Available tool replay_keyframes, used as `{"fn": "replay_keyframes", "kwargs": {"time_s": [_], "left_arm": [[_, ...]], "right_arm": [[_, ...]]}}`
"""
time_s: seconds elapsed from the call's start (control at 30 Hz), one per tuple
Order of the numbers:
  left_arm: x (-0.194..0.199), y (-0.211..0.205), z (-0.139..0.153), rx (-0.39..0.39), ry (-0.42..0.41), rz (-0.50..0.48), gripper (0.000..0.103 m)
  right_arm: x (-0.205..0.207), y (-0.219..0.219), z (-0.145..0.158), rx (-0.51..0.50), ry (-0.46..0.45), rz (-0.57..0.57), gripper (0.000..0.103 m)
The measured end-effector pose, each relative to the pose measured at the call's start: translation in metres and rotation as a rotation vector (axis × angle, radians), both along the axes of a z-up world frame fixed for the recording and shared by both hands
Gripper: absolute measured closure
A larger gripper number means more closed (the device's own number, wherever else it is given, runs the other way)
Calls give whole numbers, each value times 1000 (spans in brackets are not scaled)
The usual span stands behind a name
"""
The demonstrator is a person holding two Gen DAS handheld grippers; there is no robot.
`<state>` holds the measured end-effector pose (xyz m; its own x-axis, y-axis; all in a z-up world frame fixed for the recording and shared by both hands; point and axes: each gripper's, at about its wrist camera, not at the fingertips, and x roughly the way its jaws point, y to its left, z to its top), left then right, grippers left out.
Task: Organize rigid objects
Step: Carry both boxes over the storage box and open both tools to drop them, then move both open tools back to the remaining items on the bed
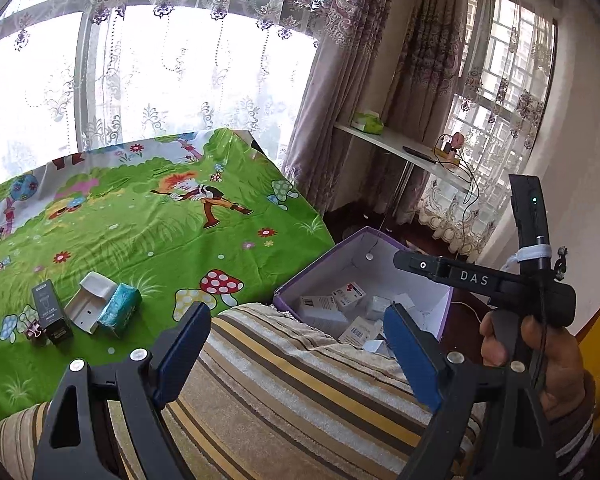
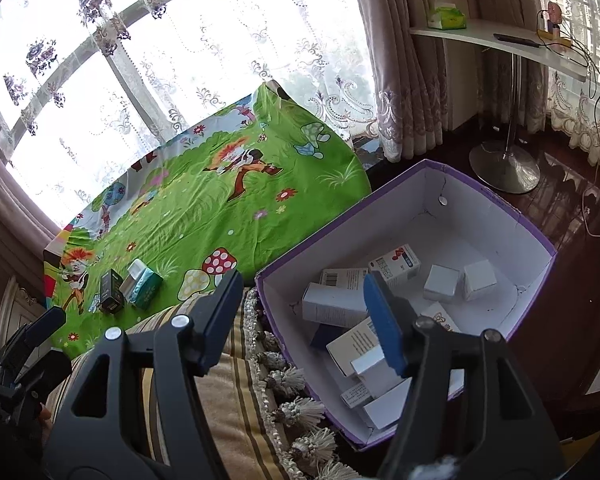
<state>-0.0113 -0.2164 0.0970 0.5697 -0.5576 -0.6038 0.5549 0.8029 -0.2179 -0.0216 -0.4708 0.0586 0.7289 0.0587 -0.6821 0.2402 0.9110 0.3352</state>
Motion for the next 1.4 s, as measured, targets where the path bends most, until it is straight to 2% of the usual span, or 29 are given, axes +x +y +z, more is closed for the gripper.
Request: {"fn": "replay_keyframes", "kwargs": {"time_s": [0.17, 0.47, 0.73, 0.97, 1.07, 1.4], "left_arm": [[11, 19, -5, -35, 56, 41, 14], [28, 98, -3, -102, 55, 237, 15], [34, 158, -15, -96, 94, 365, 28], [45, 189, -23, -95, 139, 429, 32], [55, 198, -30, -81, 176, 455, 37], [96, 244, -49, -109, 337, 632, 39]], "right_arm": [[4, 16, 7, -25, -9, 42, 36], [15, 44, 10, -54, -1, 116, 36], [29, 72, 12, -82, 9, 190, 33], [48, 110, 21, -131, 12, 292, 30], [61, 130, 25, -157, 18, 342, 27], [114, 209, 40, -245, 28, 531, 22]]}}
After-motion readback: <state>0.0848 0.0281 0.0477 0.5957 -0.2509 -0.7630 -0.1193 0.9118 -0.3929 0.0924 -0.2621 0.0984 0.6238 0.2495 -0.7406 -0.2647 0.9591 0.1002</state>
